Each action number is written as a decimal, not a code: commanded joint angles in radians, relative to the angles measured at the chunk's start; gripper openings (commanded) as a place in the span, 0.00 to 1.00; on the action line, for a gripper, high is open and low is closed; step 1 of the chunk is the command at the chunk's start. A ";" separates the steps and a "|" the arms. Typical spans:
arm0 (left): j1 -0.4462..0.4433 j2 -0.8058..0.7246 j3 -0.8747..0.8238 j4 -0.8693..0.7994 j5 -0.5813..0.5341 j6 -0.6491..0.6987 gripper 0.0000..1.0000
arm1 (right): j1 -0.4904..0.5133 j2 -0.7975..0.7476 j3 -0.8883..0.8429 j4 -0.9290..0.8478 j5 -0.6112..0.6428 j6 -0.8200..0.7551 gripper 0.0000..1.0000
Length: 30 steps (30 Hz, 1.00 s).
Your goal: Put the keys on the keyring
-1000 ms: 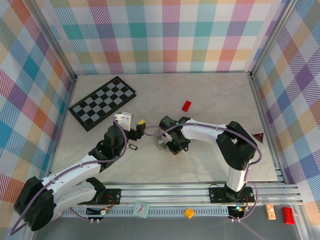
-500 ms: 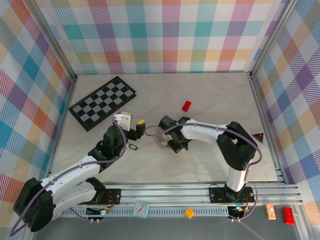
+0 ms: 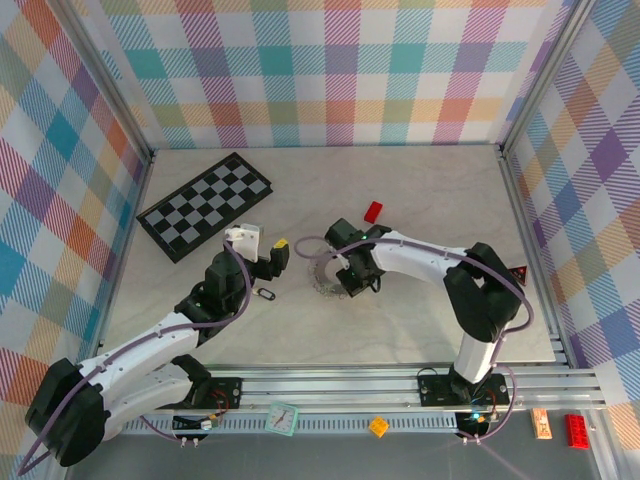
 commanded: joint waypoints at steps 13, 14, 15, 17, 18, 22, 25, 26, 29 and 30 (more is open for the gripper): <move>0.010 -0.014 -0.014 -0.004 -0.020 0.011 0.84 | -0.043 -0.015 -0.005 0.003 -0.132 0.024 0.29; 0.011 -0.013 -0.014 -0.003 -0.020 0.010 0.84 | -0.043 -0.009 -0.007 0.001 -0.130 0.023 0.30; 0.011 -0.011 -0.014 -0.001 -0.020 0.009 0.84 | -0.043 -0.004 -0.008 -0.001 -0.125 0.022 0.30; 0.011 -0.007 -0.013 -0.001 -0.020 0.009 0.84 | -0.043 0.011 -0.007 -0.005 -0.122 0.022 0.30; 0.011 -0.006 -0.013 -0.001 -0.019 0.010 0.84 | -0.043 0.017 -0.005 -0.007 -0.122 0.021 0.30; 0.011 -0.005 -0.010 -0.005 -0.020 0.010 0.84 | -0.043 0.037 0.003 -0.017 -0.105 0.023 0.30; 0.011 -0.007 -0.011 -0.007 -0.022 0.009 0.84 | -0.045 0.048 0.006 -0.023 -0.109 0.024 0.30; 0.011 -0.007 -0.011 -0.008 -0.022 0.010 0.84 | -0.043 0.052 0.008 -0.026 -0.111 0.026 0.30; 0.011 -0.007 -0.011 -0.009 -0.022 0.009 0.84 | -0.043 0.061 0.013 -0.030 -0.112 0.025 0.30; 0.011 -0.008 -0.011 -0.009 -0.022 0.010 0.84 | -0.043 0.064 0.014 -0.032 -0.112 0.025 0.30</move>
